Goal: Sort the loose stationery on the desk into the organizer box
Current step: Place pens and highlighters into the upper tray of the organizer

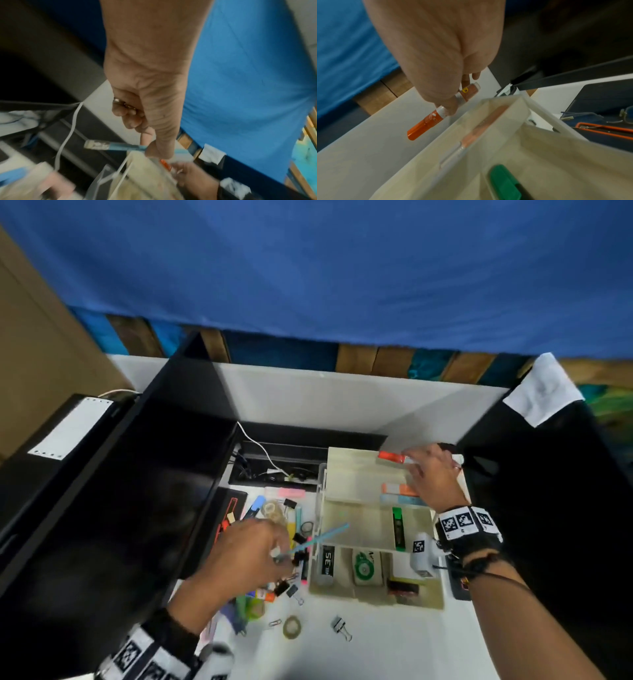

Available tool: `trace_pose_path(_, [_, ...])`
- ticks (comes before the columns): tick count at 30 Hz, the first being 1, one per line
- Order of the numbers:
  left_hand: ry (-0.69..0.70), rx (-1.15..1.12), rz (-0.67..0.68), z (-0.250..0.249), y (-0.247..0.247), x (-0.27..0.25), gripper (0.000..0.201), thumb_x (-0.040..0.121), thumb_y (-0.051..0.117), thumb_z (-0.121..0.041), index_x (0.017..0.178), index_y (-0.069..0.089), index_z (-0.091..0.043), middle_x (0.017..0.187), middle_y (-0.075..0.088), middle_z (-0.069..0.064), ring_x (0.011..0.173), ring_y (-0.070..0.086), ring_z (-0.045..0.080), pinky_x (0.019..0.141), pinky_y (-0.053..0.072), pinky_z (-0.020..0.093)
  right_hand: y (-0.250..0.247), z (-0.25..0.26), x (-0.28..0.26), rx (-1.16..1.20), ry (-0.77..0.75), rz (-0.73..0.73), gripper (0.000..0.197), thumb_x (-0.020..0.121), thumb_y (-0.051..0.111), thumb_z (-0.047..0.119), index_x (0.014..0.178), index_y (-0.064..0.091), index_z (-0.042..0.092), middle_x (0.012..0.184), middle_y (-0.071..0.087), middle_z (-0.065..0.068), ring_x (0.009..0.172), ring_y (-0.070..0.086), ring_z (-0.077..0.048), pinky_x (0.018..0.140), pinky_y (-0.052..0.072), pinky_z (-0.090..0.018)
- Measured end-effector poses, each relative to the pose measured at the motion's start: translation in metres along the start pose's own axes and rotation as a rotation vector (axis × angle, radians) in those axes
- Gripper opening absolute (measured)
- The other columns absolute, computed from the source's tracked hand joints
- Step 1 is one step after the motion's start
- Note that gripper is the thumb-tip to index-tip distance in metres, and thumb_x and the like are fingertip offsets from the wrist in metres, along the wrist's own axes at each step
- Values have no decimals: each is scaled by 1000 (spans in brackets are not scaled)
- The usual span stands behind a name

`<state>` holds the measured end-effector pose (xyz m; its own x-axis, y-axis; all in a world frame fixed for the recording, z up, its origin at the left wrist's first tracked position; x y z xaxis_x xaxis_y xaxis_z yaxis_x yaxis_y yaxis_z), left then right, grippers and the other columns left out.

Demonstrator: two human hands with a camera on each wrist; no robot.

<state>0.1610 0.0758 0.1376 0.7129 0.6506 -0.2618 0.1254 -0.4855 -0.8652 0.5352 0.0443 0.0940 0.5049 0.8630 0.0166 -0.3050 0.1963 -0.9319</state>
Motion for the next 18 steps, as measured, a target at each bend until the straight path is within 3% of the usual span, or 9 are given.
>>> trace_pose_path(3, [58,-96,-178,-29,-50,50,20,77,83,-34,71,64,-37,78,53,-18,68,55,-2,68,42,15,15,-3,6,-4,-21,5,33,99,61,19,127,68,34,126,56,-3,117,43,-29,103,31,-47])
trace_pose_path(5, [103,-51,-268,-50,-69,90,15,76,83,-34,78,69,-36,87,56,-17,74,56,1,72,43,20,24,-8,9,-11,-9,13,32,101,58,21,127,68,36,125,58,-1,118,43,-27,104,30,-47])
trace_pose_path(7, [113,-8,-314,-68,-76,128,12,77,80,-34,82,70,-31,81,58,-18,67,55,1,66,44,22,26,-12,10,-13,-5,-2,30,101,57,22,126,69,35,124,60,0,119,45,-28,105,30,-47])
trace_pose_path(9, [107,36,-306,-81,-73,161,9,80,77,-33,82,71,-28,70,62,-17,61,55,1,60,40,20,25,-13,9,-23,-16,-42,28,101,57,22,124,70,34,123,62,0,117,48,-30,103,32,-47])
trace_pose_path(10, [115,69,-297,-87,-68,176,7,82,76,-32,82,71,-27,69,64,-15,61,57,4,62,44,24,24,-12,9,-30,-18,-55,29,101,58,22,124,70,33,122,62,-1,116,49,-31,101,33,-48])
trace_pose_path(13, [141,181,-265,-93,-50,211,4,86,73,-30,84,73,-27,73,70,-11,68,61,11,80,52,34,26,-11,9,-48,-13,-64,30,100,59,19,123,70,35,121,61,-2,115,48,-31,101,33,-48])
trace_pose_path(16, [157,288,-234,-90,-29,233,7,87,68,-26,87,75,-25,78,74,-9,77,66,17,91,50,38,34,-11,7,-71,-4,2,37,90,72,21,124,69,35,126,57,-4,121,45,-32,104,30,-48])
trace_pose_path(18, [169,337,-214,-88,-16,242,9,89,66,-23,87,75,-25,82,74,-9,80,67,16,95,48,39,36,-11,4,-53,-16,-4,35,91,70,23,124,70,32,126,57,-7,121,46,-33,104,31,-48])
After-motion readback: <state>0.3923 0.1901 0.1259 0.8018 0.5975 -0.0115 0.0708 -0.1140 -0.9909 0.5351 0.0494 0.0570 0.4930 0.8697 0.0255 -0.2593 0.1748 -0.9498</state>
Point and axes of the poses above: each hand's wrist, its own x-axis towards the middle knuckle, its own y-axis out of the palm, z = x × y, the point moved 9 cm from there along x, towards the middle knuckle
